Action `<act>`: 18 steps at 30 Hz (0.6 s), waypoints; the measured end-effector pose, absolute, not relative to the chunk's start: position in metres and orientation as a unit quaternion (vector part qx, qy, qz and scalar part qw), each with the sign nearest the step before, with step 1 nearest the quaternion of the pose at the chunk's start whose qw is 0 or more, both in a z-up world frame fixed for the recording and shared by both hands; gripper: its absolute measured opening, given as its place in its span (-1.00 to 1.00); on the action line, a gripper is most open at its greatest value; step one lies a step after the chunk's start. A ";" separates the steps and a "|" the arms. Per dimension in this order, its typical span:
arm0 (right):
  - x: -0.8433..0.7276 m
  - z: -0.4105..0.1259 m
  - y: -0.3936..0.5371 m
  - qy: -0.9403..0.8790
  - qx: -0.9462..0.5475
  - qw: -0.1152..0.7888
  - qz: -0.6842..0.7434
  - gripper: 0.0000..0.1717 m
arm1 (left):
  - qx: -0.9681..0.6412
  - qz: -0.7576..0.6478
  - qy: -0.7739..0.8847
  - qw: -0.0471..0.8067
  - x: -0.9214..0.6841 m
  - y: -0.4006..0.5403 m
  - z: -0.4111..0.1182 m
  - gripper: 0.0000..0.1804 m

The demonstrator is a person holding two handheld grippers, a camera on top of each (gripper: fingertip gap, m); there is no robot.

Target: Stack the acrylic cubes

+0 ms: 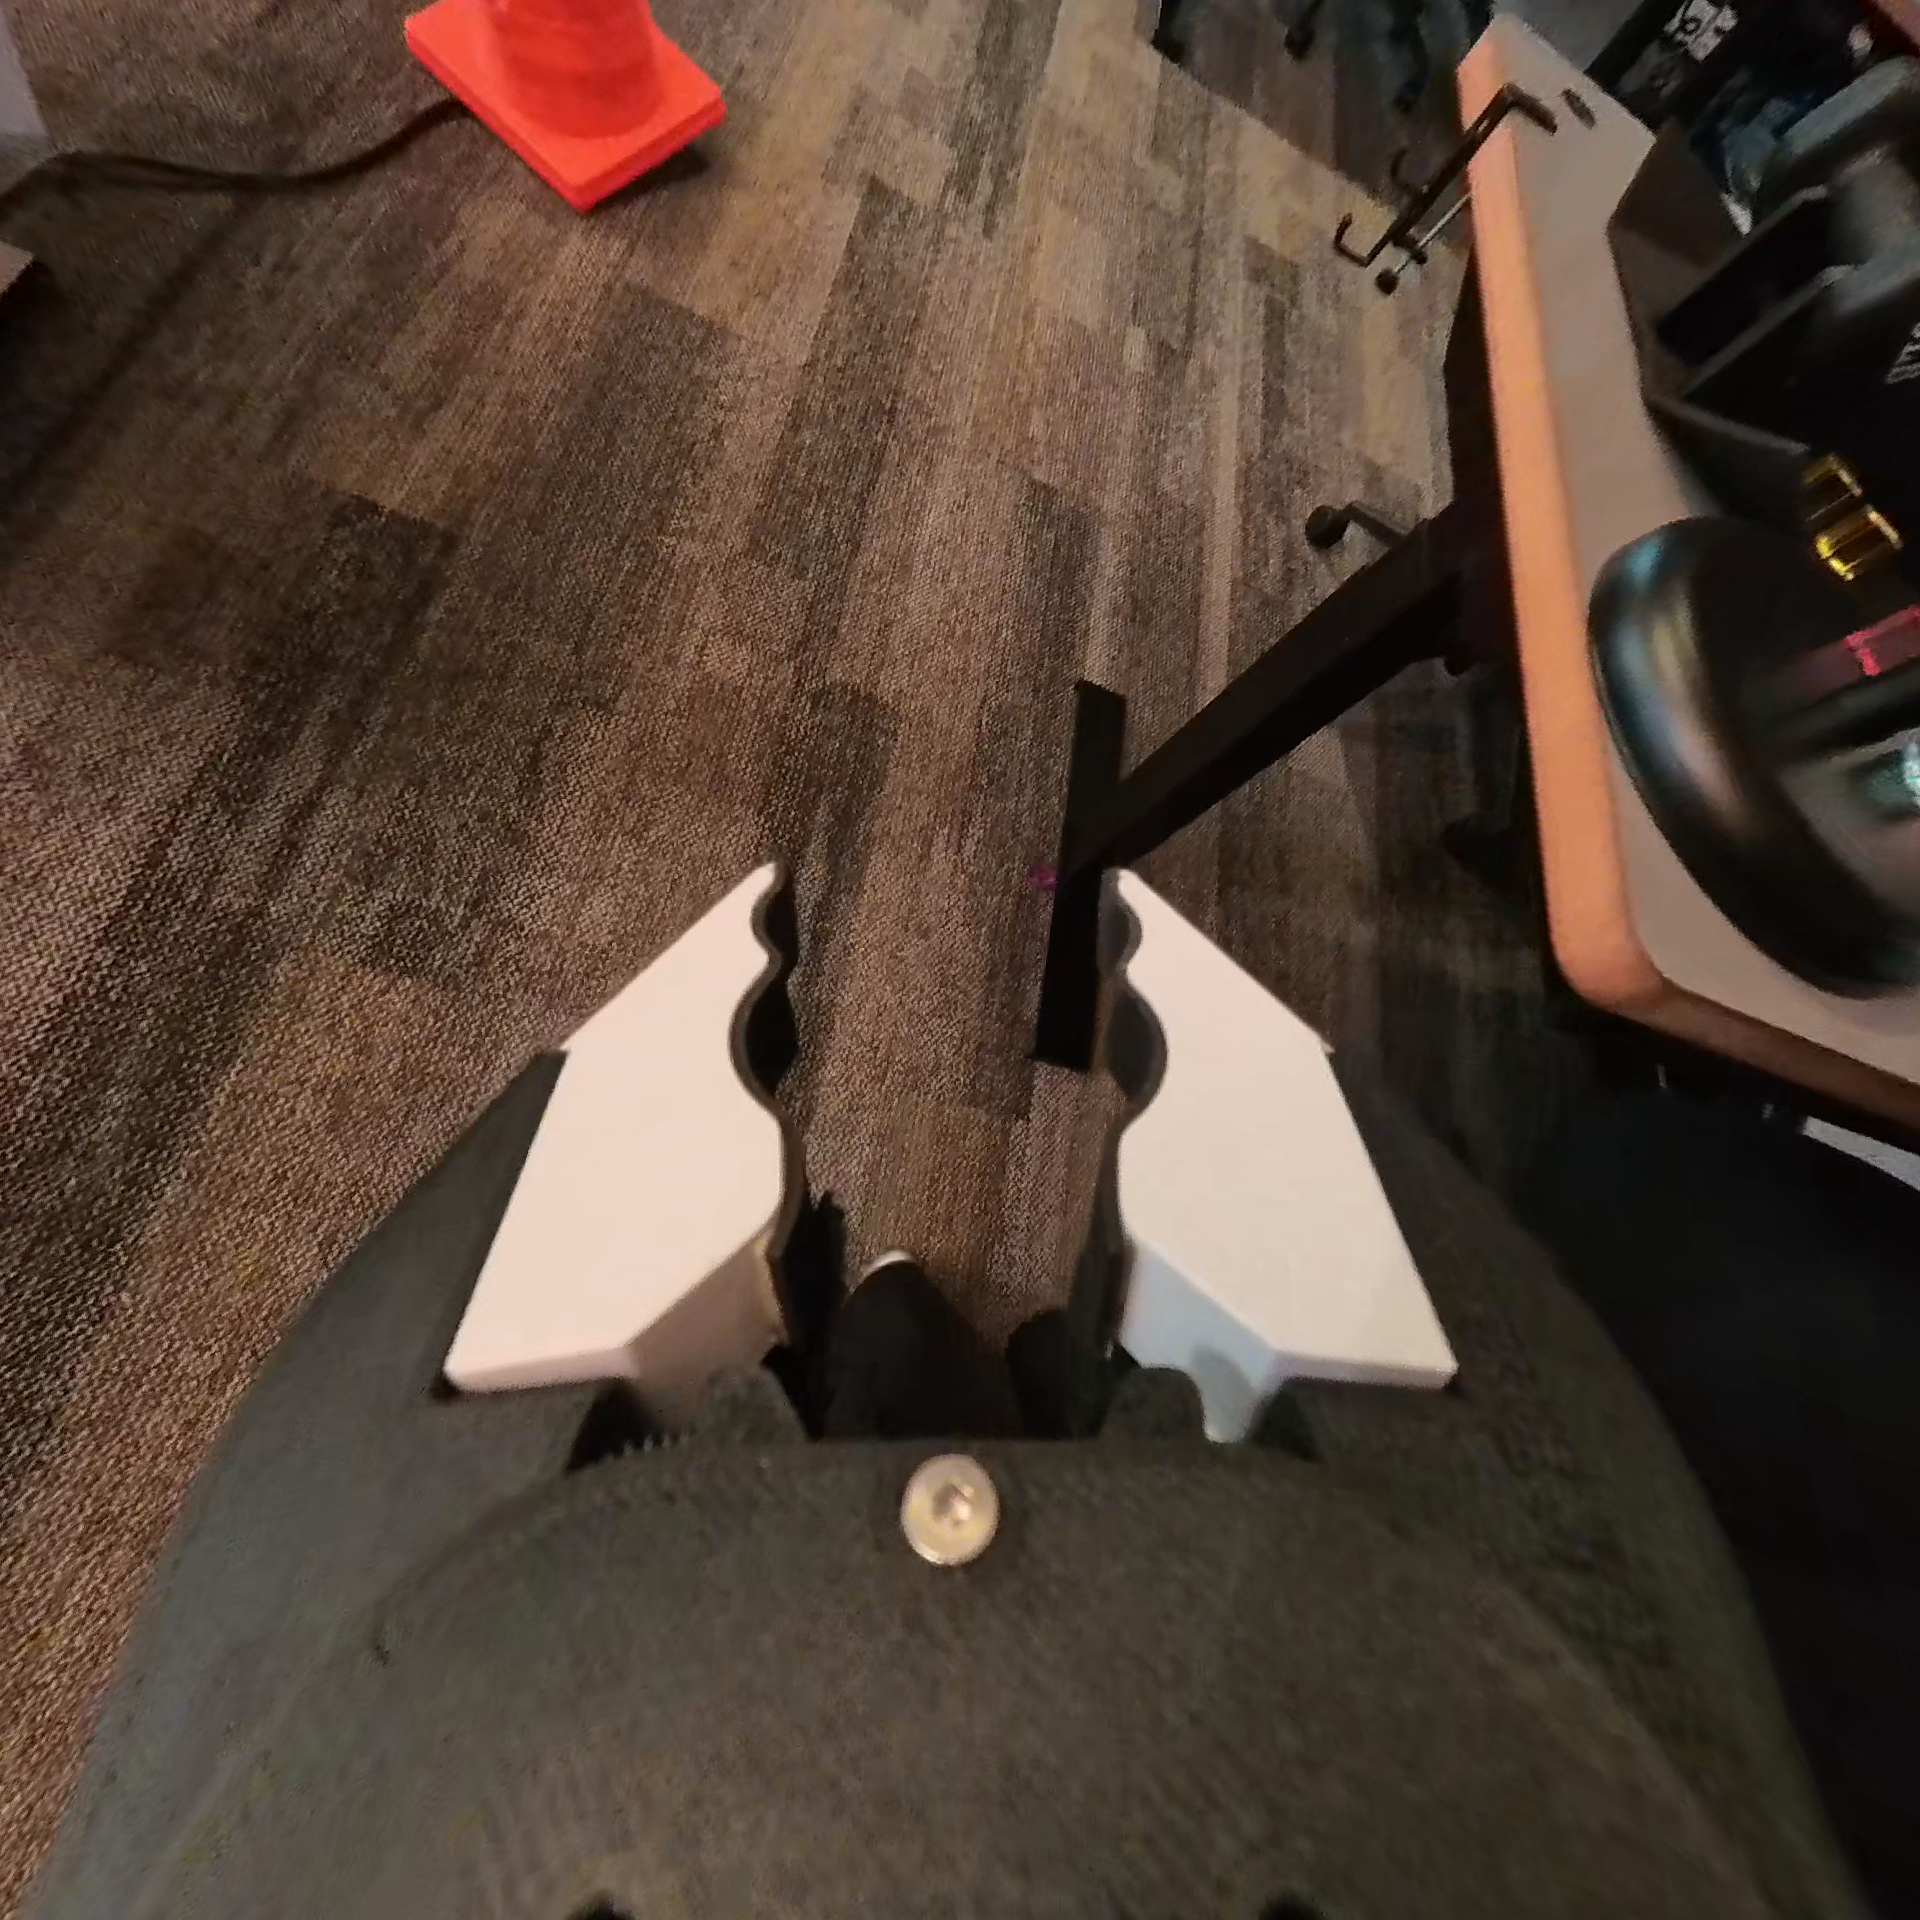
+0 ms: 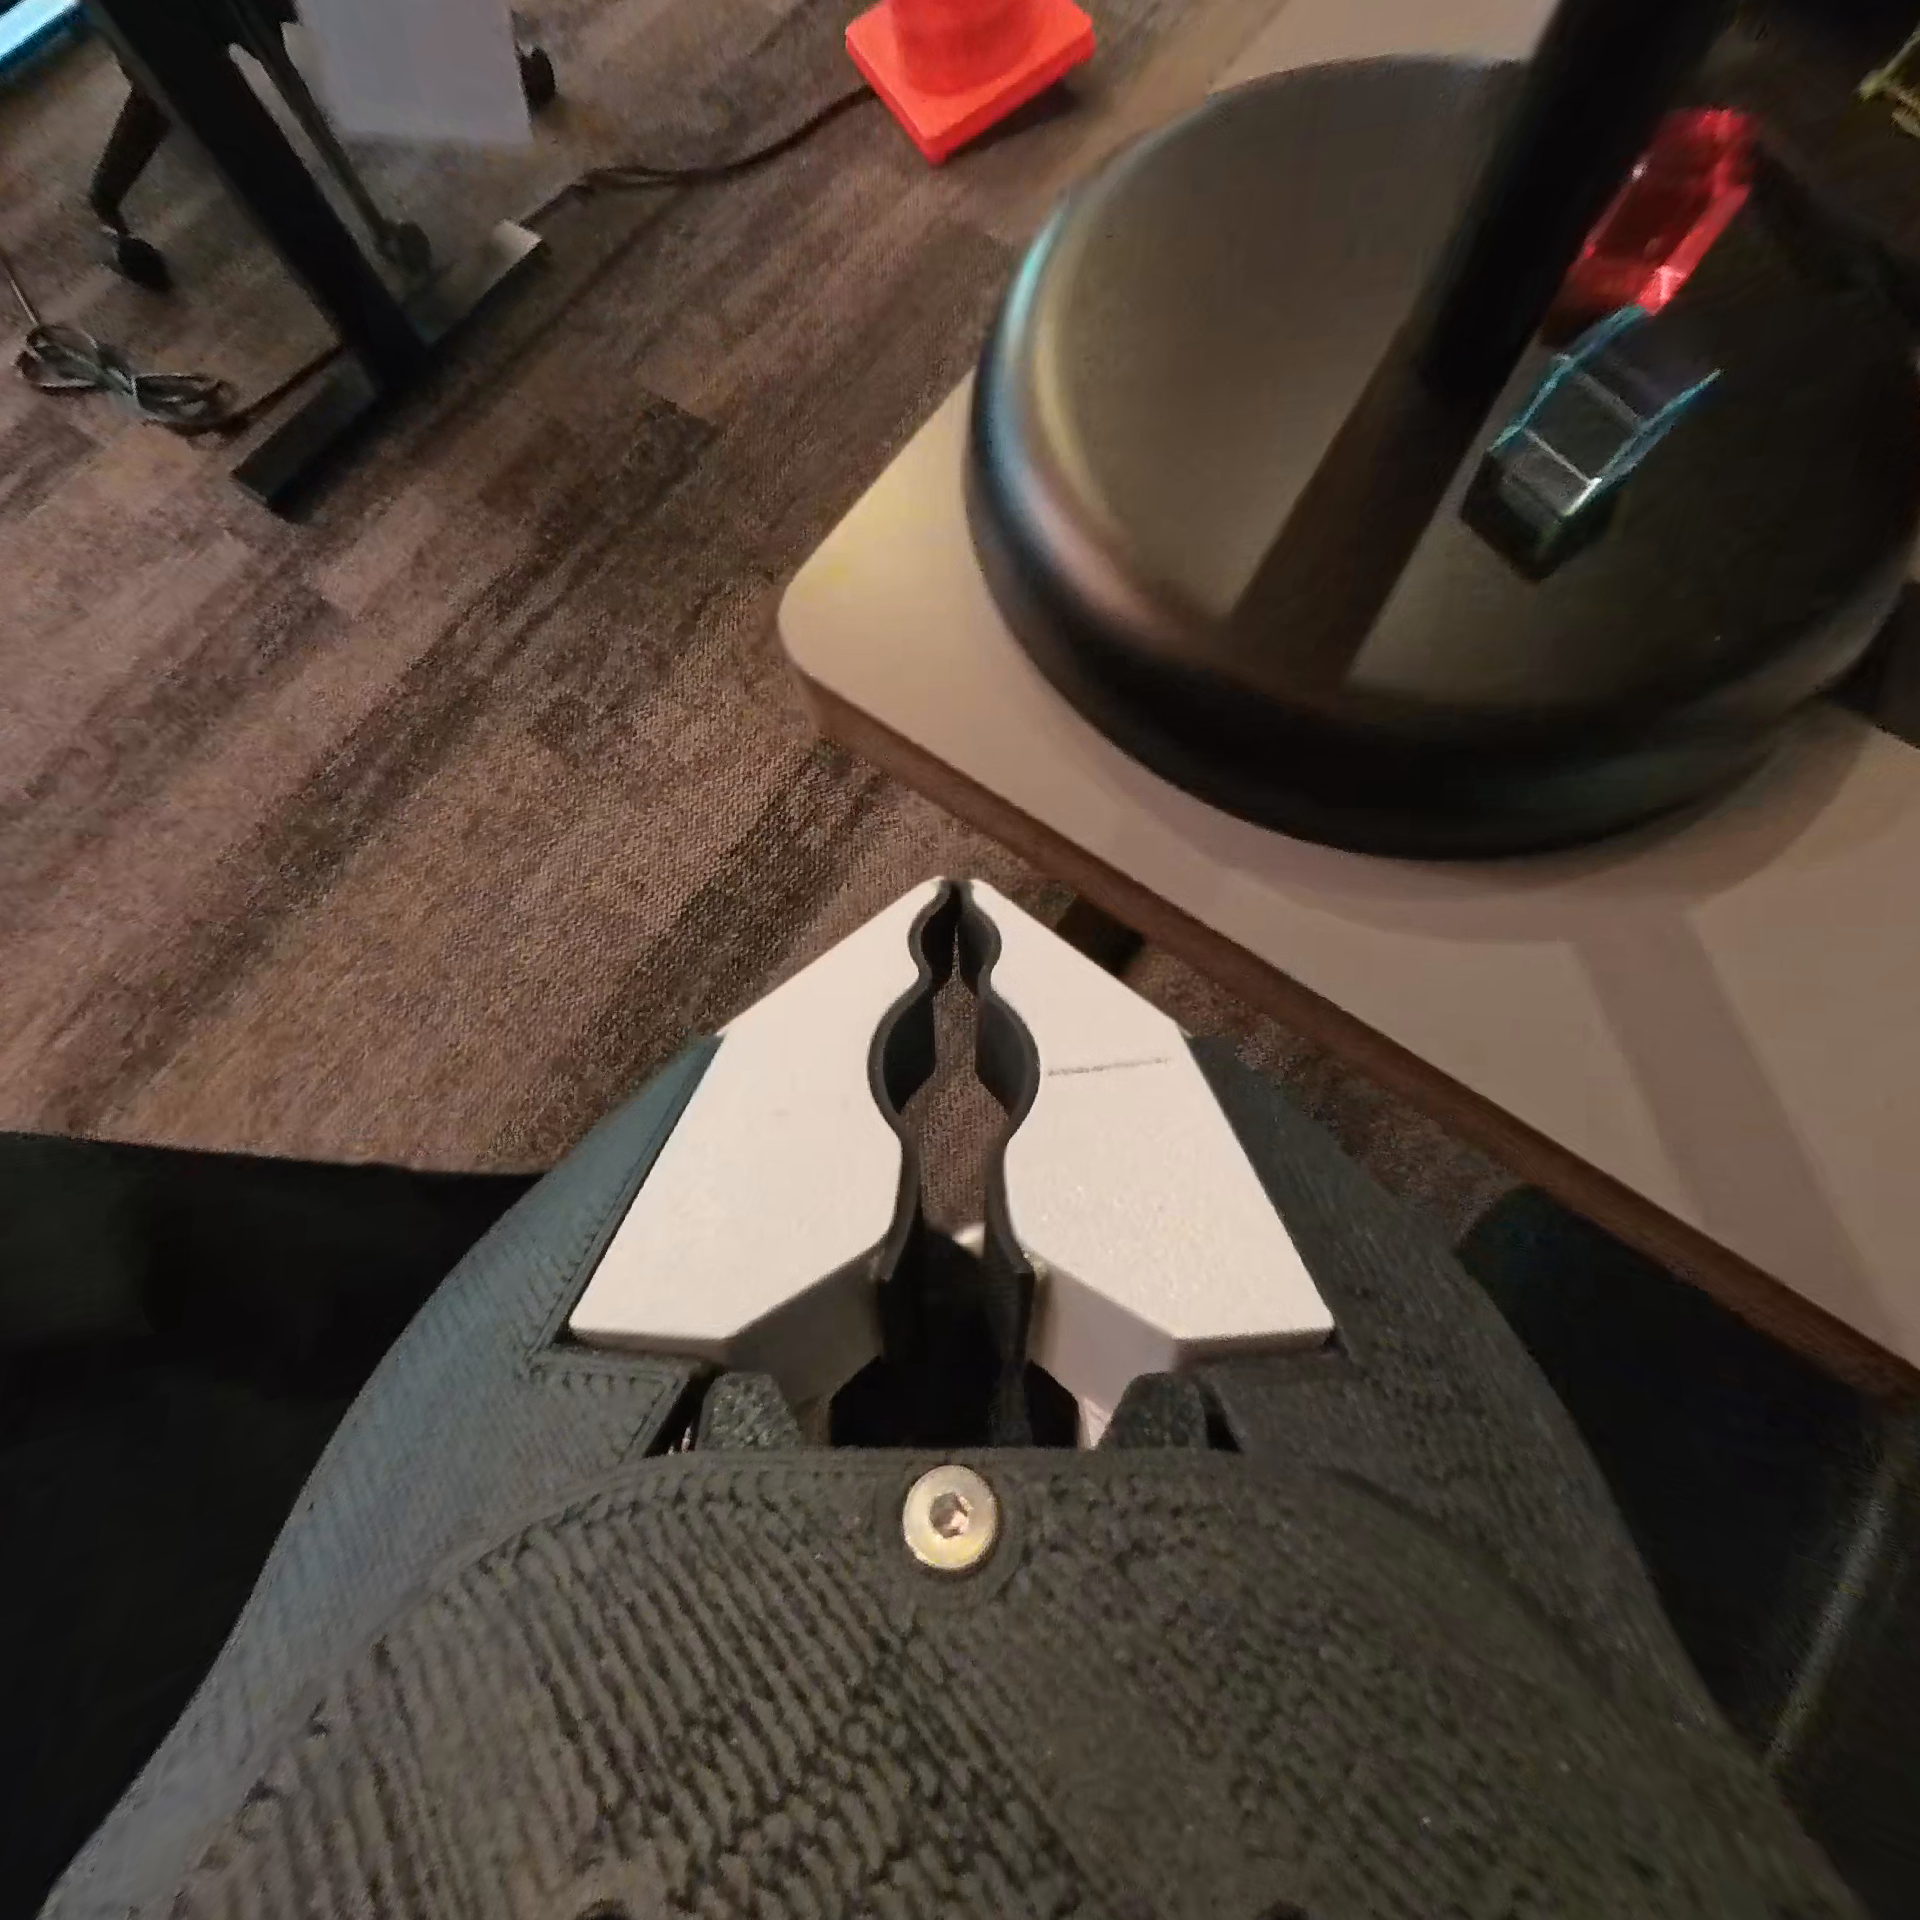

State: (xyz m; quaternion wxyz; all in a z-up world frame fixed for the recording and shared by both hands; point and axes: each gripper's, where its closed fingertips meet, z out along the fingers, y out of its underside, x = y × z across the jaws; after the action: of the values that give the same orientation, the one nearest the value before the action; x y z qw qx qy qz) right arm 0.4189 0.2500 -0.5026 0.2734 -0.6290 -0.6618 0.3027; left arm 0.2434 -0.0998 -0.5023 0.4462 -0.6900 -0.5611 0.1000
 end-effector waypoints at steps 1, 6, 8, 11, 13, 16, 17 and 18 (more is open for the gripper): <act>0.422 -0.499 0.244 -0.670 -0.620 0.276 0.301 -1.00 | -0.690 0.098 -0.560 0.448 0.245 -0.099 -0.504 -0.36; 0.421 -0.484 0.191 -0.726 -0.537 0.244 0.353 -1.00 | -0.675 0.098 -0.549 0.483 0.243 -0.079 -0.495 -0.36; 0.414 -0.488 0.162 -0.748 -0.499 0.211 0.383 -0.97 | -0.670 0.093 -0.538 0.504 0.242 -0.064 -0.484 -0.36; 0.394 -0.496 0.118 -0.768 -0.447 0.190 0.417 -0.93 | -0.707 0.104 -0.478 0.511 0.237 -0.043 -0.479 -0.37; 0.376 -0.508 0.084 -0.784 -0.421 0.157 0.429 -0.88 | -0.702 0.114 -0.482 0.513 0.218 -0.045 -0.480 -0.37; 0.333 -0.534 0.041 -0.806 -0.383 0.126 0.433 -0.78 | -0.659 0.101 -0.506 0.548 0.176 -0.054 -0.476 -0.37; 0.314 -0.545 0.033 -0.810 -0.382 0.124 0.427 -0.77 | -0.658 0.100 -0.508 0.547 0.161 -0.059 -0.480 -0.37; 0.292 -0.557 0.030 -0.810 -0.394 0.127 0.416 -0.77 | -0.664 0.100 -0.506 0.541 0.144 -0.064 -0.485 -0.36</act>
State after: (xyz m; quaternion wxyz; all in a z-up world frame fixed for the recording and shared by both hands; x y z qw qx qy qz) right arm 0.2920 0.0300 -0.5567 0.1272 -0.3936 -0.8096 0.4164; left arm 0.1438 -0.0644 -0.4849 0.5415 -0.6643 -0.5056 0.0998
